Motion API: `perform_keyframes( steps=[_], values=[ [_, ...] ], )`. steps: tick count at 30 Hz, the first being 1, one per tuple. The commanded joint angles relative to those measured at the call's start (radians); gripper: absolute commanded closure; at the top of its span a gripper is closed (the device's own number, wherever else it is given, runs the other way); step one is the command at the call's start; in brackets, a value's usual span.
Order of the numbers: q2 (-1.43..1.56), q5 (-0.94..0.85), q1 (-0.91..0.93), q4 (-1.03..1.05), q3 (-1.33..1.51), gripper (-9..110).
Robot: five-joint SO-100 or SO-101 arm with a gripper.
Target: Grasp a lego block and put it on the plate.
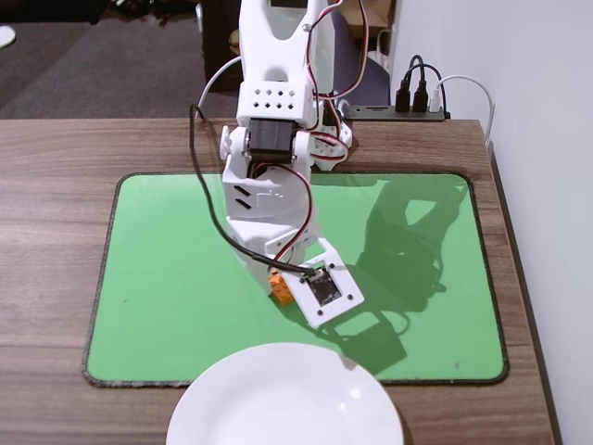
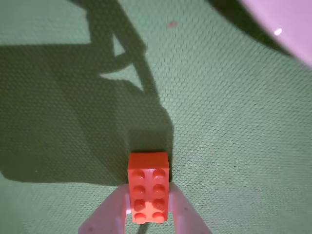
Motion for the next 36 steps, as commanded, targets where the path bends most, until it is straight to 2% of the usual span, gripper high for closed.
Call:
perform_keyframes(
  steps=[1,17,22,29,36],
  values=[
    [0.071,0.023,-0.003,0.003,-0.055,99],
    [0.184,0.206,-0.041,-0.021,-0.193,99],
    [0.189,0.275,-0.055,-0.091,-0.219,99],
    [0.144,0.362,-0.069,-0.256,-0.265,98],
    [0.008,0.425,-0.106,-0.278,-0.376,98]
  ],
)
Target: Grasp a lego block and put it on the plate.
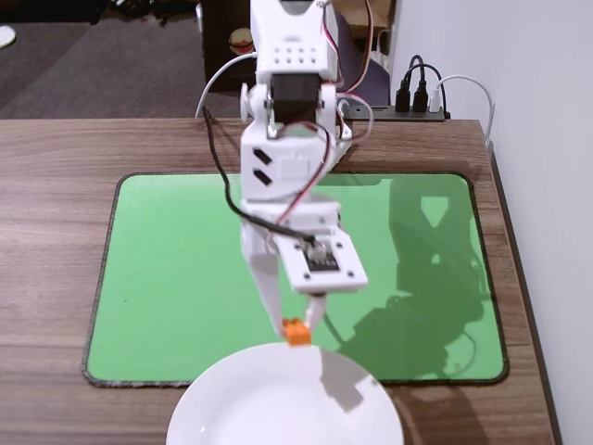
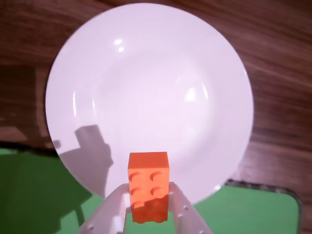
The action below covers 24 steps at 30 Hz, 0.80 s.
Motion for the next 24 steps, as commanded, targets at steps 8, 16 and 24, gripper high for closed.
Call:
perform_keyframes(
  steps=[8,16,24],
  values=[
    [-0.187,0.054,-0.025,-0.014,-0.141,98],
    [-0.252,0.075,-0.017,-0.005,-0.14,98],
    [-0.267,0.091,-0.009,-0.014,-0.135,96]
  ],
)
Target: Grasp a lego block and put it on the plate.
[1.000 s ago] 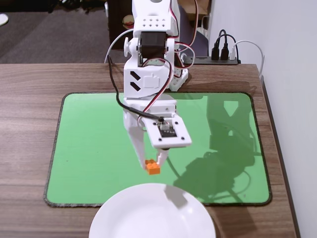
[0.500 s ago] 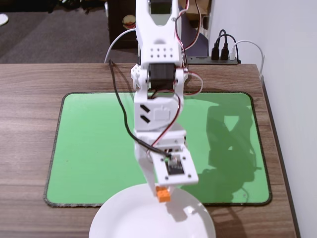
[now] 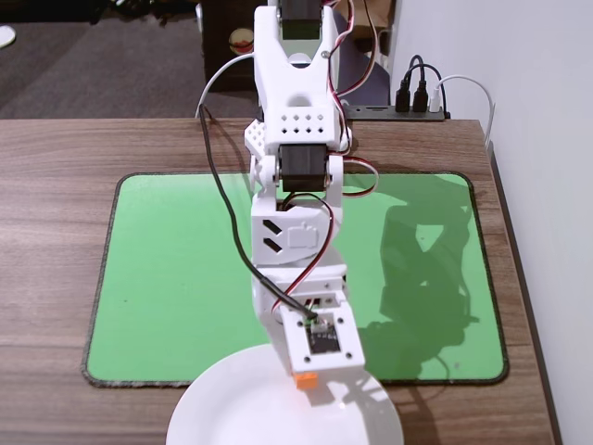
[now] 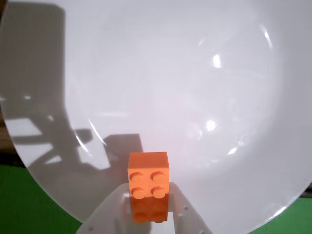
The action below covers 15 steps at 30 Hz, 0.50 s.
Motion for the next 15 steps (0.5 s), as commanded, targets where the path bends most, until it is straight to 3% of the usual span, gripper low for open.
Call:
perform_keyframes(
  steps=[1,9,15],
  values=[
    [0.008,0.015,0.009,-0.012,-0.038,95],
    [0.046,0.043,0.021,-0.005,-0.035,81],
    [0.067,0.052,0.023,-0.005,-0.023,81]
  ],
)
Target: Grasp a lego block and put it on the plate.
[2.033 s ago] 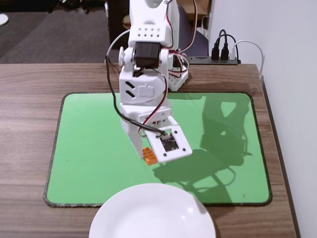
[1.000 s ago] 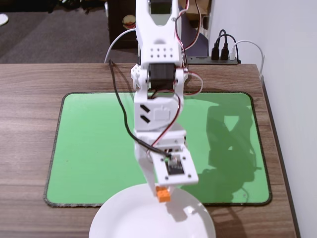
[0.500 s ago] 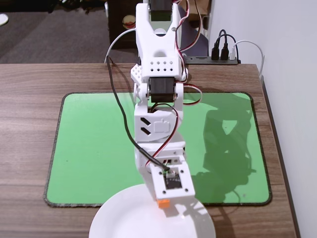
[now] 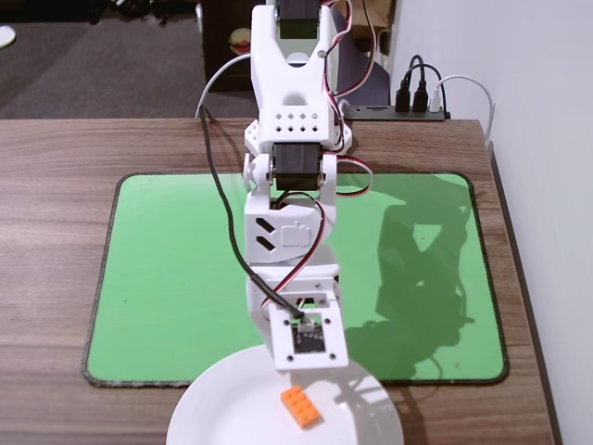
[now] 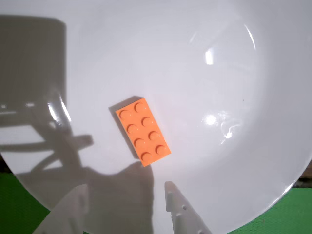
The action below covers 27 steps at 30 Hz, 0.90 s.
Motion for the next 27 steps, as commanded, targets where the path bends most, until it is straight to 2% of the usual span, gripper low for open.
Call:
perform_keyframes(
  steps=[1,11,15,18,27],
  values=[
    [0.072,0.009,0.003,-0.003,-0.02,81],
    [0.164,0.026,0.006,0.031,0.031,82],
    [0.23,0.051,0.006,0.044,0.097,99],
    [0.299,0.083,0.005,0.044,0.176,101],
    [0.512,0.322,-0.008,0.029,0.382,101]
  ],
)
